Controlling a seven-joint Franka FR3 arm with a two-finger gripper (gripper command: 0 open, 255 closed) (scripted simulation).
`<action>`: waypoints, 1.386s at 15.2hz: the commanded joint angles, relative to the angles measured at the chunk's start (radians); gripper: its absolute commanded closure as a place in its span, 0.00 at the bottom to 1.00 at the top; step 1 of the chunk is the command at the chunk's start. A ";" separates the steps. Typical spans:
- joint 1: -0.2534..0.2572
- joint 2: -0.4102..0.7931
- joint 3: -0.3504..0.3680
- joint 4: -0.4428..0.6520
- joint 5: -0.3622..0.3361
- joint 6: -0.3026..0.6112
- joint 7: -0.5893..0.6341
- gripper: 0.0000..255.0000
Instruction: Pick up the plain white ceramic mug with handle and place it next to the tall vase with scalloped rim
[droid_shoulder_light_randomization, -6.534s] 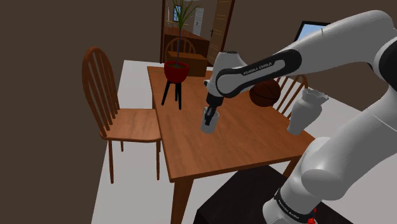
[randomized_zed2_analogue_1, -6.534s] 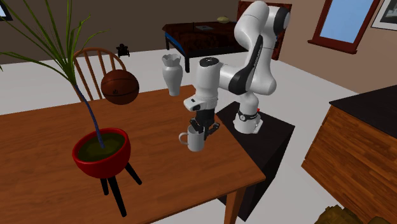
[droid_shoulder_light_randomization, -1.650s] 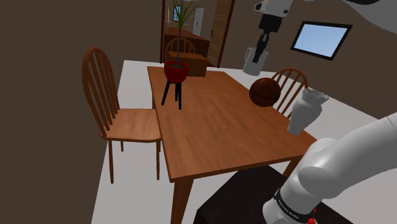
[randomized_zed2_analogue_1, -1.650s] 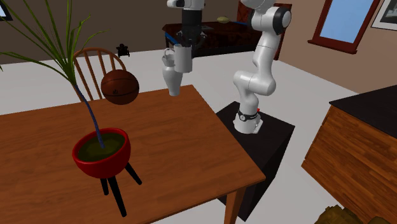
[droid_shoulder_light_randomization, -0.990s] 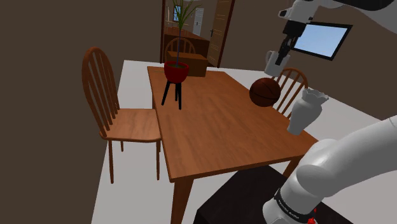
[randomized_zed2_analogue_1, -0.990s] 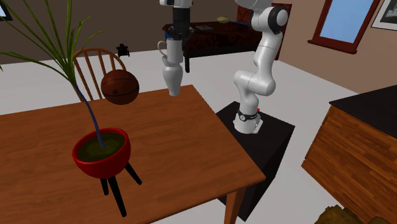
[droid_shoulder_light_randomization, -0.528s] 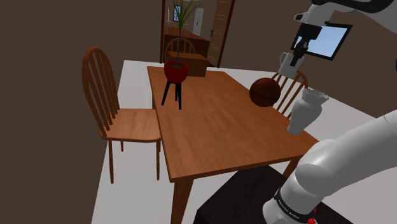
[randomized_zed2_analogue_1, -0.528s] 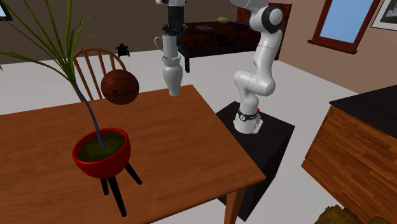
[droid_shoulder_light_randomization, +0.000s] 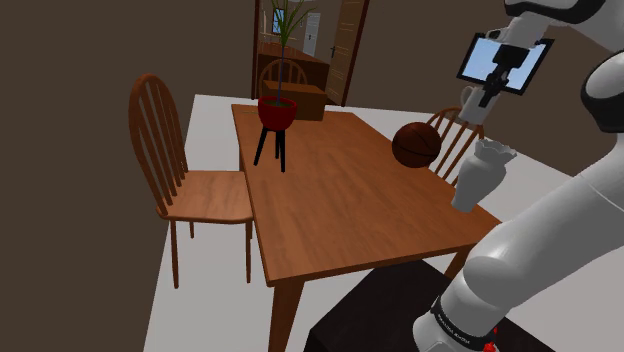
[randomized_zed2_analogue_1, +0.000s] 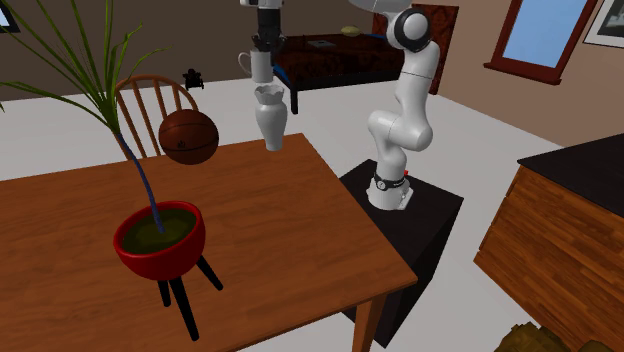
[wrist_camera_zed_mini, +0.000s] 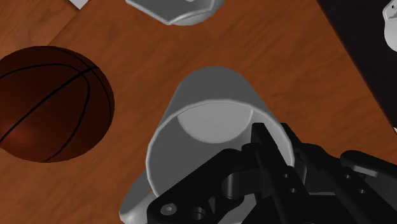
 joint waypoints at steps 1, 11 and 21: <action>-0.005 0.077 -0.090 0.073 0.042 -0.008 -0.098 1.00; -0.022 -0.011 -0.050 -0.134 -0.014 0.133 -0.054 1.00; -0.038 -0.057 -0.042 -0.304 -0.046 0.266 -0.031 1.00</action>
